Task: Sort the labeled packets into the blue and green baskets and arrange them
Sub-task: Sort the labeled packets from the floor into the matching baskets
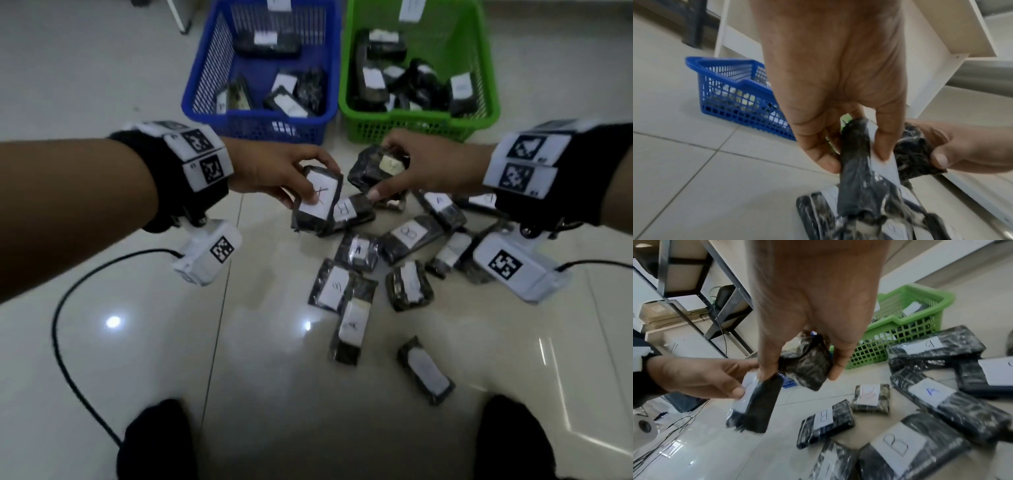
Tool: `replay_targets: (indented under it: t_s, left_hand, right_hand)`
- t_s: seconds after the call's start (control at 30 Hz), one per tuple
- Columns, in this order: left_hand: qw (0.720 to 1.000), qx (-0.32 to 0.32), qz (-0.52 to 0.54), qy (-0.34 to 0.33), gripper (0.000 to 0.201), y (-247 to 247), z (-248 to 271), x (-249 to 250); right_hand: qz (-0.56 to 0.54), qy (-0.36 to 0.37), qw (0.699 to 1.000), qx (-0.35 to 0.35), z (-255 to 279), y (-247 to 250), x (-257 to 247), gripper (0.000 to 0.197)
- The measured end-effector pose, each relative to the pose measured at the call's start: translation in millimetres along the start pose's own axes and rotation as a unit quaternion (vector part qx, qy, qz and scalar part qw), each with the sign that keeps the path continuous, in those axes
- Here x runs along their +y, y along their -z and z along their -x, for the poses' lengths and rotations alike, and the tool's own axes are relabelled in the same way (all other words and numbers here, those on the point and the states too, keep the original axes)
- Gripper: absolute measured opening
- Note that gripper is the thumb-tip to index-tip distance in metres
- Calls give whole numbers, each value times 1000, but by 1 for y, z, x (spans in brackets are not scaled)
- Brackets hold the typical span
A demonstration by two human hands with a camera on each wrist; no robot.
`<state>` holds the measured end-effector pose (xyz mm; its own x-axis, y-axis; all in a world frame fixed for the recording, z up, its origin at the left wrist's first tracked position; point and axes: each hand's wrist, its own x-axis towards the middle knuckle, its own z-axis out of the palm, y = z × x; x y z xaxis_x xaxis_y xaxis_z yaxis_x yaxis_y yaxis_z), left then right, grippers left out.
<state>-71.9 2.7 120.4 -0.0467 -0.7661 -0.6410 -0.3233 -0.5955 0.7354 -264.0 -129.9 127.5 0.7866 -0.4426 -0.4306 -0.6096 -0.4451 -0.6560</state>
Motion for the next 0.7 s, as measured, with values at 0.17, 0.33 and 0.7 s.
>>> replay_targets:
  t_s: [0.17,0.33,0.7]
  left_hand:
    - [990,103,88,-44,58,24,-12,14]
    - [941,256,204,-89,26,48,-30,24]
    - [831,545,102,-28,27,133,-20,-40]
  right_hand:
    - [59,56,989,125,-21,18,2,58]
    - [107,77,972,194,-51,27,0,58]
    - [34,122,956,265,-122,5,-51,59]
